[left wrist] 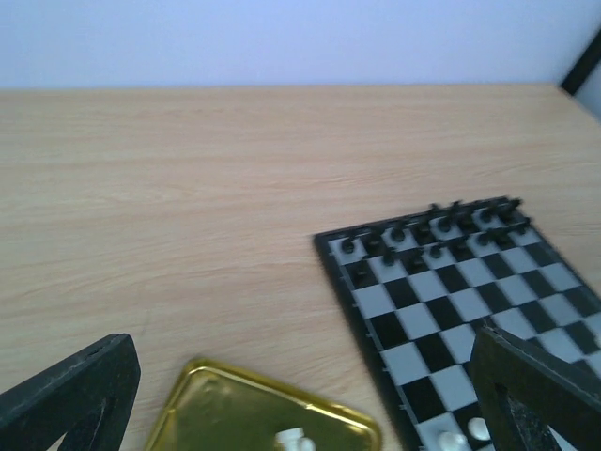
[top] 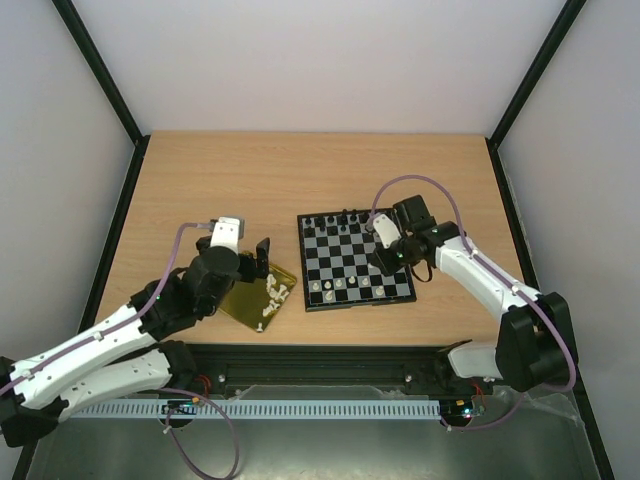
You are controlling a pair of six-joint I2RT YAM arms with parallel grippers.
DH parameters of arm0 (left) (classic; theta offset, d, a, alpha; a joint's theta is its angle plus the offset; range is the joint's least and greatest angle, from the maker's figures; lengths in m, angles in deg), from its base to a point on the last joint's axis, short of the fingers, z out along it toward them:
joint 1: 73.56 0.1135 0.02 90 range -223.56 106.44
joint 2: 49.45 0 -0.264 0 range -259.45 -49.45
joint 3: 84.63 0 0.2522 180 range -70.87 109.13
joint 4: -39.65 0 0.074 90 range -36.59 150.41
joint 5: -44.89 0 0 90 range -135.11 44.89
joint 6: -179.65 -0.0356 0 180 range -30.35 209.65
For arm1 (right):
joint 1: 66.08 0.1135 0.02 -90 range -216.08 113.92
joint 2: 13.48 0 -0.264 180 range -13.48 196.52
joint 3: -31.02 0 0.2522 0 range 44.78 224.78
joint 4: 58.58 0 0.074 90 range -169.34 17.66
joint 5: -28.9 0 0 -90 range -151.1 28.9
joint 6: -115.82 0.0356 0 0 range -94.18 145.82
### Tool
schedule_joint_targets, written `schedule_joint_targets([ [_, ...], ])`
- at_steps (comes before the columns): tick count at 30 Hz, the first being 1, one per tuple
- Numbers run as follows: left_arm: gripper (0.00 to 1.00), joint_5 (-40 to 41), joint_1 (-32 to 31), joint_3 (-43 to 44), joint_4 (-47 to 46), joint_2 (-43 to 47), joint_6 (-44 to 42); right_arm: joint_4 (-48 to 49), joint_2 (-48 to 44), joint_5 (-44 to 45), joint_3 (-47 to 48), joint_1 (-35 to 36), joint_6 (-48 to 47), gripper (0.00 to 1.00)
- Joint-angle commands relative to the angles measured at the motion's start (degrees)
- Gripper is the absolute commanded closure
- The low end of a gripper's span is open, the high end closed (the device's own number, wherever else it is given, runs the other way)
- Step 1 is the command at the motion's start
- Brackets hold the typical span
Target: Set up the chess pieces on the board
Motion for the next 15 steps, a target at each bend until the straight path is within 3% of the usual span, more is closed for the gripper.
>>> schedule_joint_targets([
  [1, 0.01, -1.7, 4.3, -0.7, 3.0, -2.5, 1.9, 3.7, -1.0, 7.0, -3.7, -0.3, -2.0, 0.98],
  [15, 0.01, -2.8, 5.9, 0.2, 3.9, -7.0, 1.9, 4.3, 1.0, 5.6, -9.2, -0.3, -4.9, 0.95],
])
